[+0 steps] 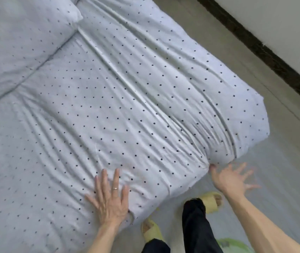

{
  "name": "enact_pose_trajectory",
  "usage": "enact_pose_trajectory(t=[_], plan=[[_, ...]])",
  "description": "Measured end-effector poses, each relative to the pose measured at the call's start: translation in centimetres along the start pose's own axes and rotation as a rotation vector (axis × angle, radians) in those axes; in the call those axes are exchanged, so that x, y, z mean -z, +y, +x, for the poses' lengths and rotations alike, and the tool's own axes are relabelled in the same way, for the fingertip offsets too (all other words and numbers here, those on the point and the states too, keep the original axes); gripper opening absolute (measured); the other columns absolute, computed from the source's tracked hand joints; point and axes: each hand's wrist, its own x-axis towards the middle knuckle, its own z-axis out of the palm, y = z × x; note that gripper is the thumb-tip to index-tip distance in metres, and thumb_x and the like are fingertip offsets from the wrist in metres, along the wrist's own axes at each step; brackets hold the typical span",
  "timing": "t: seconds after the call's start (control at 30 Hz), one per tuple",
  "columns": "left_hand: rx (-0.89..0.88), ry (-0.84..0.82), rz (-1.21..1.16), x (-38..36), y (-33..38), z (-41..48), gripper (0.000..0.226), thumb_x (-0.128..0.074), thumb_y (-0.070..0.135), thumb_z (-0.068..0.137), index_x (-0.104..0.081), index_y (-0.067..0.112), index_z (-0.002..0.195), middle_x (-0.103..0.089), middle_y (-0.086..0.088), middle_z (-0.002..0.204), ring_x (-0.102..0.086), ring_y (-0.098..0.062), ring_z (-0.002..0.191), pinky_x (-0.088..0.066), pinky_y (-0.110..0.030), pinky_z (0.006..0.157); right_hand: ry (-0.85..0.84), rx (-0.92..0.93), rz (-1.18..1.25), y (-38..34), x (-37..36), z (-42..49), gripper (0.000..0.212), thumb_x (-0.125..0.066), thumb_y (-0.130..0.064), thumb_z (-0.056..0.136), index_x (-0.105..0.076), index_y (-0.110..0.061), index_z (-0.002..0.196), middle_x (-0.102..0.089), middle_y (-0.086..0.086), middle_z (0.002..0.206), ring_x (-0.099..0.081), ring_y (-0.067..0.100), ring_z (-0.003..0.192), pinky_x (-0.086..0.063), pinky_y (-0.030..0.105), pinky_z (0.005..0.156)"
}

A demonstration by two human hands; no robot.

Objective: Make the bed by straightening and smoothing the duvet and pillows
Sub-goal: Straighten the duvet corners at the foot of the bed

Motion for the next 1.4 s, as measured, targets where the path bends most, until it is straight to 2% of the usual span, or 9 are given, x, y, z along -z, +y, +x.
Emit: enact_pose_trajectory(t=[0.13,0.37,0.53,0.67,0.73,0.93,1.13,1.23,1.4], plan=[[-0.021,0.003,-0.086,-1.0,-3.7,-0.5,0.071,-0.019,0.071,0.094,-0.018,0.039,0.157,0.005,0.004,0.168,0.001,-0.027,0.154,-0.003,-0.079,0.109,0.450,0.369,0.144,-5.5,-3.0,-6.7,0.088,-0.059,-0.016,0.083,-0.016,-0.007,0.159,0.006,0.014,0.170,0.006,0.033,0.157,0.006,0.060,0.123],[-0.121,-0.068,0.094,-3.6,-14.6,-5.3,0.112,-0.056,0.084,0.069,-0.002,0.041,0.157,0.006,-0.001,0.168,0.007,-0.028,0.154,-0.007,-0.079,0.105,0.437,1.511,-0.257,-13.6,-15.7,-21.4,0.085,-0.060,-0.067,0.088,-0.029,-0.033,0.160,-0.016,0.008,0.170,-0.010,0.033,0.158,-0.006,0.068,0.121],[0.043,-0.130,0.269,-6.7,-28.6,-11.2,0.087,-0.032,-0.009,0.091,-0.005,0.039,0.158,0.001,-0.001,0.168,-0.012,-0.042,0.151,-0.054,-0.063,0.082,0.349,0.922,-0.839,-6.0,-14.2,-12.6,0.137,-0.090,-0.018,0.066,0.007,-0.042,0.161,0.011,0.008,0.172,0.013,0.040,0.156,0.005,0.088,0.102],[0.218,-0.245,0.164,-3.6,-22.2,-10.1,0.077,-0.081,0.007,0.063,-0.059,0.016,0.135,-0.052,-0.018,0.135,-0.053,-0.043,0.111,-0.050,-0.053,0.084,0.117,0.734,-0.932,-7.3,-13.2,-16.3,0.108,-0.060,-0.018,0.086,0.019,-0.040,0.156,0.030,0.013,0.165,0.020,0.049,0.151,-0.019,0.082,0.105],[0.068,-0.161,0.082,-1.1,-16.7,-7.5,0.055,-0.082,0.010,0.058,-0.068,0.014,0.111,-0.059,-0.011,0.109,-0.058,-0.033,0.096,-0.048,-0.045,0.076,0.067,0.737,-0.866,-10.2,-11.4,-18.8,0.079,-0.055,-0.028,0.092,-0.014,-0.037,0.158,-0.010,0.015,0.164,-0.013,0.044,0.150,-0.032,0.066,0.111],[-0.339,0.057,-0.255,3.5,-1.2,0.5,0.052,-0.063,0.024,0.078,-0.062,0.015,0.129,-0.046,-0.009,0.143,-0.046,-0.030,0.132,-0.042,-0.050,0.106,0.606,1.439,-0.375,-15.3,-4.6,-18.5,0.054,-0.059,-0.035,0.095,-0.054,-0.021,0.147,-0.044,0.013,0.156,-0.037,0.034,0.147,-0.037,0.049,0.115],[-0.434,-0.046,-0.215,4.4,9.6,5.4,0.061,-0.044,0.028,0.095,-0.030,0.030,0.154,-0.006,-0.002,0.167,-0.005,-0.023,0.153,-0.008,-0.051,0.123,0.350,0.589,-0.488,-7.0,8.0,-4.3,0.046,-0.035,-0.064,0.097,-0.054,-0.049,0.135,-0.039,-0.001,0.155,-0.034,0.026,0.144,-0.028,0.054,0.113],[-0.474,-0.050,-0.154,5.4,16.3,8.4,0.061,-0.038,0.035,0.098,-0.021,0.033,0.157,0.001,0.000,0.168,0.000,-0.019,0.154,-0.005,-0.049,0.123,0.447,0.427,-0.016,-7.6,14.3,0.0,0.063,-0.029,-0.067,0.090,-0.073,-0.027,0.112,-0.055,0.009,0.137,-0.045,0.033,0.128,-0.044,0.048,0.101],[-0.449,0.025,-0.245,7.4,28.4,13.5,0.062,-0.035,0.044,0.094,-0.026,0.037,0.155,-0.012,-0.001,0.167,-0.009,-0.019,0.153,-0.014,-0.051,0.121,0.144,0.439,0.248,-10.3,22.7,9.0,0.097,-0.047,-0.080,0.087,-0.024,-0.021,0.160,-0.032,0.007,0.165,-0.032,0.033,0.149,-0.031,0.051,0.119]])
